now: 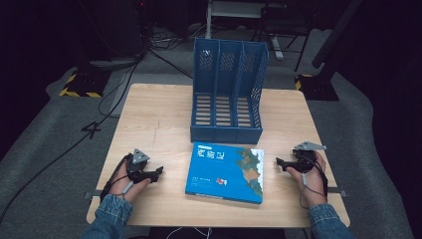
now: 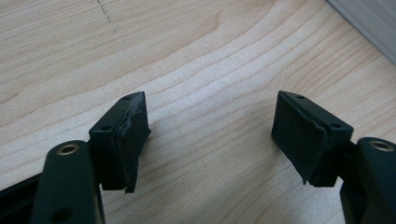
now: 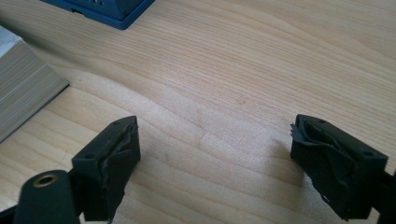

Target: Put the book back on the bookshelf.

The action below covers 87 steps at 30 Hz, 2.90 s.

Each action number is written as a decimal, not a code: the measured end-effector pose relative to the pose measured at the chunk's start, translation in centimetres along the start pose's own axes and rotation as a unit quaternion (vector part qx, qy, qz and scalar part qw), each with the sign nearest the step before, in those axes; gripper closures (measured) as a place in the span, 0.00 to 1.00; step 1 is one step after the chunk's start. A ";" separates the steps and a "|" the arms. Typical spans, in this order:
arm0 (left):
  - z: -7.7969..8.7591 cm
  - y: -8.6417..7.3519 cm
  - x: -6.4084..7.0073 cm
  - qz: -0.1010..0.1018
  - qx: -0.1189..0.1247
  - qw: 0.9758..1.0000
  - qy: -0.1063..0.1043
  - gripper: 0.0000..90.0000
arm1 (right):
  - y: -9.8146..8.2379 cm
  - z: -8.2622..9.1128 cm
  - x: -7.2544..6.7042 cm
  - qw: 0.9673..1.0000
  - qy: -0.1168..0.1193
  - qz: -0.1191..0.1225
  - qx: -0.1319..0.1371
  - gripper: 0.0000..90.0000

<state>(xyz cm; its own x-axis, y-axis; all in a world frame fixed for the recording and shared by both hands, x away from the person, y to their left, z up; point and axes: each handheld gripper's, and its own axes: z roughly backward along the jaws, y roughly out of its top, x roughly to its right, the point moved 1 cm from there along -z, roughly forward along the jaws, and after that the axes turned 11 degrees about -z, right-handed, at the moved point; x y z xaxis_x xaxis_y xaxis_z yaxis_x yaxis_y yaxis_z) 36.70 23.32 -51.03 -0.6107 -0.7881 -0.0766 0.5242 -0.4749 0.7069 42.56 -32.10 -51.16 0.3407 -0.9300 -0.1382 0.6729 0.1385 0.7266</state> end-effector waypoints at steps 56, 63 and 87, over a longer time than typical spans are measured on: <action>-2.2 6.7 6.6 -0.049 0.003 0.987 -0.156 0.38 | -1.8 3.9 -12.2 0.979 0.158 0.118 -0.059 0.13; -2.6 6.5 6.8 -0.037 0.009 0.985 -0.166 0.36 | -2.0 4.2 -13.1 0.975 0.152 0.146 -0.067 0.08; -3.6 6.1 7.5 0.001 0.026 0.978 -0.205 0.31 | -2.9 5.3 -15.9 0.960 0.152 0.222 -0.083 0.15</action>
<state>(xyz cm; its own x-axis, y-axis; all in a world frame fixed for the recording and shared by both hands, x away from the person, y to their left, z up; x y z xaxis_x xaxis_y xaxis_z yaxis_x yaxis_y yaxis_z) 37.40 13.10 -49.83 -0.8017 -0.5610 0.2062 0.5018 -0.4442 0.7423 31.68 -19.48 -47.54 0.7764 -0.6284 -0.0477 0.5042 0.5739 0.6453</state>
